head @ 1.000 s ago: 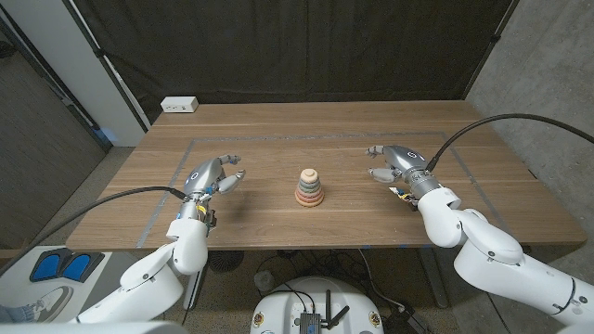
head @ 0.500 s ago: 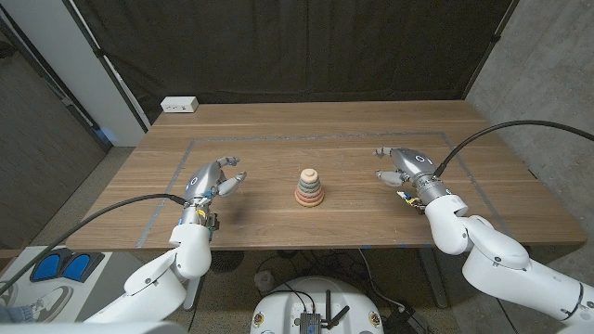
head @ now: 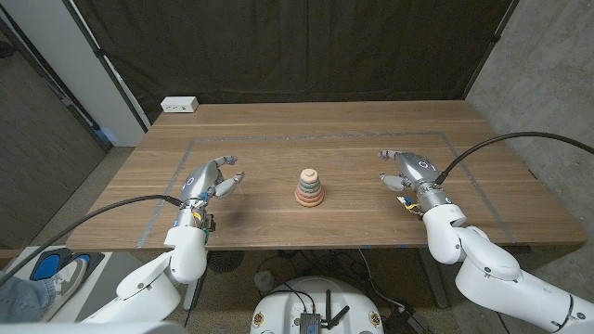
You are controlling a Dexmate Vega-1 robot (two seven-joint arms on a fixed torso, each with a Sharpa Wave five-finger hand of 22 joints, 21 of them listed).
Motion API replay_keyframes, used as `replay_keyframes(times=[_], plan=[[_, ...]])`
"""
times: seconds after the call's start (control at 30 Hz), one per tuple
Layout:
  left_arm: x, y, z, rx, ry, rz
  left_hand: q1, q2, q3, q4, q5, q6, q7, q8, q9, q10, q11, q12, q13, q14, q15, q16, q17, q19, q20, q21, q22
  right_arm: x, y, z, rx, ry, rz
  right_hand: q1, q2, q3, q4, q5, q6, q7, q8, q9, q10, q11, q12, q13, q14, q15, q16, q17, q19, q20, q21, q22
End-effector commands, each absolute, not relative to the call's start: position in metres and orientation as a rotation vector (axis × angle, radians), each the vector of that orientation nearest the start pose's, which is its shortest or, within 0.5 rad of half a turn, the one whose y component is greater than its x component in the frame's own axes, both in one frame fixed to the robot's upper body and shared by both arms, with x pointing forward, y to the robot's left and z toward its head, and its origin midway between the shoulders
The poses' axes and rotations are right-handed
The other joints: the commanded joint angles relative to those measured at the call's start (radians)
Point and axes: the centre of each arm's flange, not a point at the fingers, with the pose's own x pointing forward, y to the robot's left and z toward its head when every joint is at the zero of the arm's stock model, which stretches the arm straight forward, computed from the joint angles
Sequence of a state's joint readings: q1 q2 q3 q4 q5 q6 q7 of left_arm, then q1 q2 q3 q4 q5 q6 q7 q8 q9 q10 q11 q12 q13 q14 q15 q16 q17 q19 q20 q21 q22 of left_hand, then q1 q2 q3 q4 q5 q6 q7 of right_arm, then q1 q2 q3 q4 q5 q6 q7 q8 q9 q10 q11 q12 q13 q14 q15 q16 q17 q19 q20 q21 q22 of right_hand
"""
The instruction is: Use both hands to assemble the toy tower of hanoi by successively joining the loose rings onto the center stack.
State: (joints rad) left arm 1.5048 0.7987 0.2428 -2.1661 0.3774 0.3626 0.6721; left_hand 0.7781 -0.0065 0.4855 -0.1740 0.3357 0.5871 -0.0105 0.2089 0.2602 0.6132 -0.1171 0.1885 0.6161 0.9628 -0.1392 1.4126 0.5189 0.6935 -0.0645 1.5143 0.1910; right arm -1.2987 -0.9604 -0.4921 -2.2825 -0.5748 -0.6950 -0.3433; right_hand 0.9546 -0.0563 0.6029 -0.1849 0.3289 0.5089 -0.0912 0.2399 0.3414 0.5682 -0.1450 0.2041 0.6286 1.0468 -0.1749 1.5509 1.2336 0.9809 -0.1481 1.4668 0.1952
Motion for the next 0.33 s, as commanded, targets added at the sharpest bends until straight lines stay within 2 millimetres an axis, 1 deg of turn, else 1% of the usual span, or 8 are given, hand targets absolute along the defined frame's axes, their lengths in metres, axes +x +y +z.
replay_keyframes(times=[0.03, 0.13, 0.33], plan=[[0.4588, 0.2757, -0.0997, 1.007, -0.622, 0.485, 0.004, -0.009, -0.003, 0.001, -0.002, -0.016, 0.004, -0.005, -0.002, -0.023, 0.003, -0.002, 0.001, -0.009, -0.080, 0.006, 0.004, -0.005, -0.142, 0.004, 0.003, 0.4734, -0.2557, -0.0811, -1.338, -0.509, -0.348, 0.008, -0.004, 0.004, 0.007, -0.004, -0.004, -0.002, 0.004, 0.005, -0.004, -0.002, 0.007, 0.004, -0.007, -0.038, 0.003, 0.001, -0.007, -0.071, 0.002, 0.004], [0.4606, 0.2734, -0.1004, 1.009, -0.612, 0.485, 0.003, -0.013, -0.005, 0.002, -0.002, -0.030, 0.005, -0.009, -0.002, -0.034, 0.007, -0.004, 0.001, -0.016, -0.080, 0.001, 0.000, -0.011, -0.142, 0.002, 0.003, 0.4735, -0.2573, -0.0816, -1.333, -0.510, -0.344, 0.010, -0.004, 0.003, 0.008, -0.006, -0.005, -0.002, 0.004, 0.005, -0.002, -0.001, 0.008, 0.005, -0.009, -0.038, 0.002, 0.001, -0.009, -0.071, 0.003, 0.004], [0.4615, 0.2665, -0.1009, 1.008, -0.610, 0.487, 0.002, -0.015, -0.007, 0.003, -0.003, -0.032, 0.004, -0.008, -0.003, -0.036, 0.006, -0.002, 0.001, -0.019, -0.080, 0.000, -0.002, -0.014, -0.142, 0.001, 0.003, 0.4766, -0.2605, -0.0813, -1.329, -0.513, -0.328, 0.010, -0.003, 0.000, 0.012, -0.008, -0.002, 0.000, 0.006, 0.006, -0.001, 0.001, 0.009, 0.007, -0.012, -0.038, 0.000, 0.000, -0.013, -0.070, 0.003, 0.002]])
